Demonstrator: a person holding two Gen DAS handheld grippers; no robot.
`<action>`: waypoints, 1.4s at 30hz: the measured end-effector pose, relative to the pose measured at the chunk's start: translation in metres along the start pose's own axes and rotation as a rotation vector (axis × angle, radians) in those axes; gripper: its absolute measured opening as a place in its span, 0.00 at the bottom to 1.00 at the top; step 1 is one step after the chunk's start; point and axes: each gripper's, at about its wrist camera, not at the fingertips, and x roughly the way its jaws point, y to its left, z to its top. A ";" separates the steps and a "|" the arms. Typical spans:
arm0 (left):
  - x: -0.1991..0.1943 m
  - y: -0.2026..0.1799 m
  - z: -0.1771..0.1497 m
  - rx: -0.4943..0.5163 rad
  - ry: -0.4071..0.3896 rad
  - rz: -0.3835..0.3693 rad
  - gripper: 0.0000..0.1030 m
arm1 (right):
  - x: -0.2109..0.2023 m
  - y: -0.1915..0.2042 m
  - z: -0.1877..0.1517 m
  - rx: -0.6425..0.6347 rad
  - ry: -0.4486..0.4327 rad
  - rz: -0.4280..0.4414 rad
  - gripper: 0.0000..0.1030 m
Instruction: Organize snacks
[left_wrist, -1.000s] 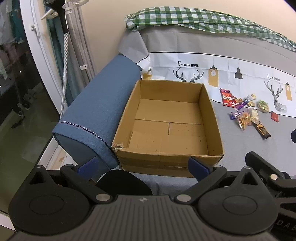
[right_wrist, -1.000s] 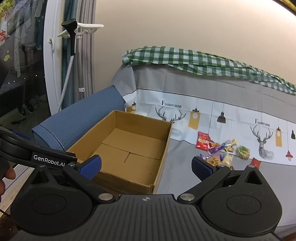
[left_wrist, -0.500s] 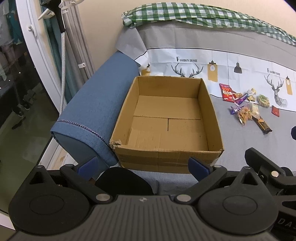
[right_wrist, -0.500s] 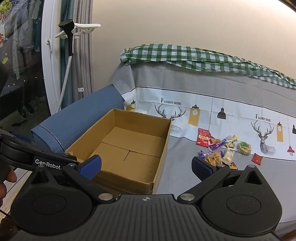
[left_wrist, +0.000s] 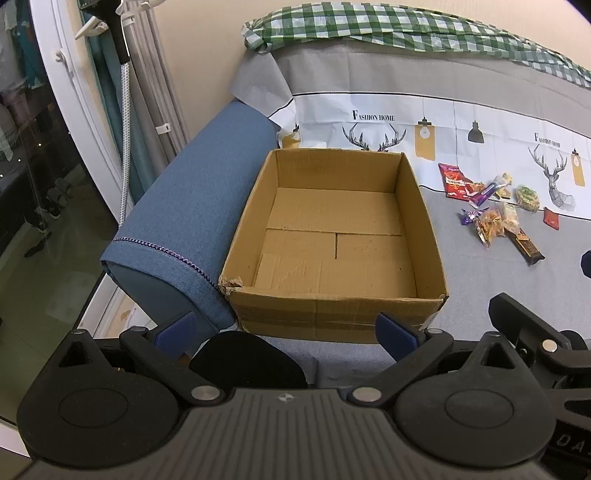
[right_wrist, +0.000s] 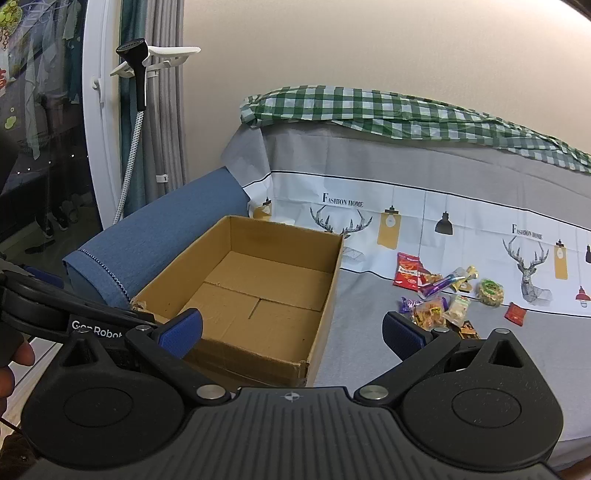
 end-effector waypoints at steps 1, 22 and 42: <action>0.001 0.000 0.000 -0.001 0.007 -0.002 1.00 | 0.000 -0.003 0.000 -0.001 0.000 0.004 1.00; 0.025 -0.032 0.005 0.077 0.104 0.021 1.00 | 0.024 -0.029 -0.009 0.096 0.056 0.031 1.00; 0.098 -0.197 0.073 0.325 0.222 -0.132 1.00 | 0.084 -0.227 -0.082 0.403 0.091 -0.307 1.00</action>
